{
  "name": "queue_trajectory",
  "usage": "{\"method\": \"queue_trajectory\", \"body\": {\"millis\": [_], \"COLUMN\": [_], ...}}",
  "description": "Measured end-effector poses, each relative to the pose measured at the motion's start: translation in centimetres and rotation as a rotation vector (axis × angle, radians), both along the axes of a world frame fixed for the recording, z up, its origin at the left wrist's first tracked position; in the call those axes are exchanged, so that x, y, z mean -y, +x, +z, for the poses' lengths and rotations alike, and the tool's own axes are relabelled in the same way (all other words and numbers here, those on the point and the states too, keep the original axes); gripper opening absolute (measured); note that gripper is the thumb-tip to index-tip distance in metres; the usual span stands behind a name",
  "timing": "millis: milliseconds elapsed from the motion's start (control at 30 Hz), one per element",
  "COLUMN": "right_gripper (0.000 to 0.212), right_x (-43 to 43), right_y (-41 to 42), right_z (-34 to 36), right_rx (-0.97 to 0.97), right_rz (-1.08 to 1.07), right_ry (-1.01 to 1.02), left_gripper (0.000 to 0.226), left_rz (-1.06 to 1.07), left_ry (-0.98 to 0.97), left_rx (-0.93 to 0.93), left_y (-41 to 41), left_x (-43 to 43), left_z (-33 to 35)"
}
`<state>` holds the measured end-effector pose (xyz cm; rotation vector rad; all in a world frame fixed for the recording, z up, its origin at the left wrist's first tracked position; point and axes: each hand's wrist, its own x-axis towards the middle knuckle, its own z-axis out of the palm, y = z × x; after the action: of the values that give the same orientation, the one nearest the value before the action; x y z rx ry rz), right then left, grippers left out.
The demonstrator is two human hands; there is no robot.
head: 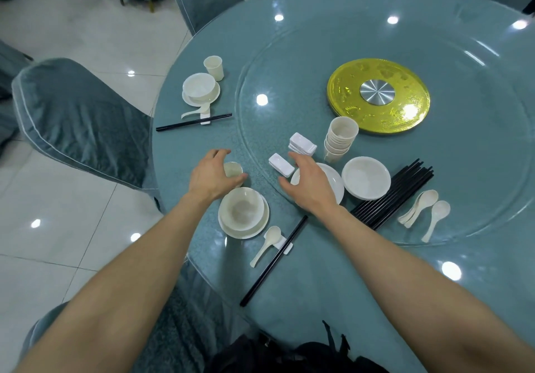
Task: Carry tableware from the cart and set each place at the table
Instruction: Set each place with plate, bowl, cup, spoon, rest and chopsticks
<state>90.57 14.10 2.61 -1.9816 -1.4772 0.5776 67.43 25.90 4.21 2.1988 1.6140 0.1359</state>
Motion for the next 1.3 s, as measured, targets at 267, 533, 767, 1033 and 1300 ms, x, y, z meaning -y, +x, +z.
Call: {"method": "queue_trajectory", "body": {"millis": [267, 533, 767, 1033, 1300], "right_gripper": [0.076, 0.079, 0.08, 0.082, 0.084], "right_x": [2.3, 7.7, 15.0, 26.8, 35.6], "right_y": [-0.4, -1.8, -4.6, -6.3, -4.0], "right_z": [-1.3, -0.4, 1.8, 2.3, 3.3], "right_rx": [-0.011, -0.001, 0.075, 0.116, 0.108], "right_rz": [0.025, -0.036, -0.161, -0.315, -0.368], "right_ry": [0.01, -0.01, 0.003, -0.056, -0.032], "left_gripper": [0.085, 0.081, 0.081, 0.08, 0.079], "left_rz": [-0.071, -0.154, -0.256, -0.368, -0.425], "left_ry": [0.001, -0.001, 0.03, 0.005, 0.063], "left_rx": [0.078, 0.078, 0.155, 0.191, 0.19], "left_y": [-0.6, -2.5, -4.2, -4.1, -1.4], "left_x": [4.0, 8.2, 13.0, 20.4, 28.5], "left_z": [0.9, 1.3, 2.5, 2.6, 3.6]}}
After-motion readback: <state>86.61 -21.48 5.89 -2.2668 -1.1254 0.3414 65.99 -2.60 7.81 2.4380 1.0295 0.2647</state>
